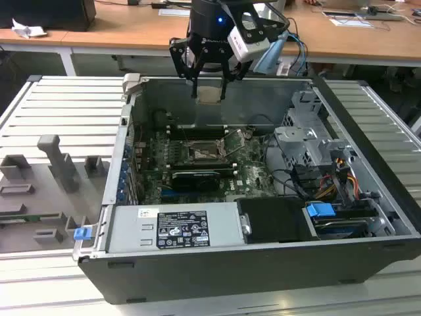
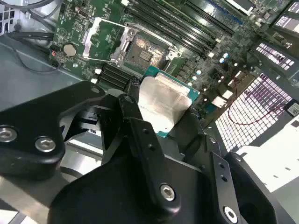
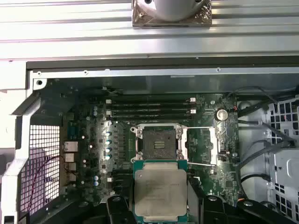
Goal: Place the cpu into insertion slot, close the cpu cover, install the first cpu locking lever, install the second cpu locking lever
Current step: 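Place the cpu into insertion slot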
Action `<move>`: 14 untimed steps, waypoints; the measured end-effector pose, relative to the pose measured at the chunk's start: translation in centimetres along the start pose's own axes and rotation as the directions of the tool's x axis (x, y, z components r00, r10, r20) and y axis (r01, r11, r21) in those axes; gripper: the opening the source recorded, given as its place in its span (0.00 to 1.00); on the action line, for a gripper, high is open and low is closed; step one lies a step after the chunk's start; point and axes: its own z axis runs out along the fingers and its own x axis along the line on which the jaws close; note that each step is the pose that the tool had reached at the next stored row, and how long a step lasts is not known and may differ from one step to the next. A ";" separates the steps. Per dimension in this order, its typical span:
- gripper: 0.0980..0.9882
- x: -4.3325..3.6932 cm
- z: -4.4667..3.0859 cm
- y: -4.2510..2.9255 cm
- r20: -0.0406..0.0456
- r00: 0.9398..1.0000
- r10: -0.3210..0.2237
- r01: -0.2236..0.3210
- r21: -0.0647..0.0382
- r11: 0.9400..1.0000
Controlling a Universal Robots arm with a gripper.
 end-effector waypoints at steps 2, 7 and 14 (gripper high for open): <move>0.50 0.00 0.00 0.00 0.002 1.000 0.020 -0.020 0.000 1.000; 0.50 0.00 0.03 0.00 0.008 0.996 0.084 -0.084 -0.001 0.996; 0.50 0.00 0.11 -0.01 0.019 0.976 0.215 -0.215 -0.005 0.977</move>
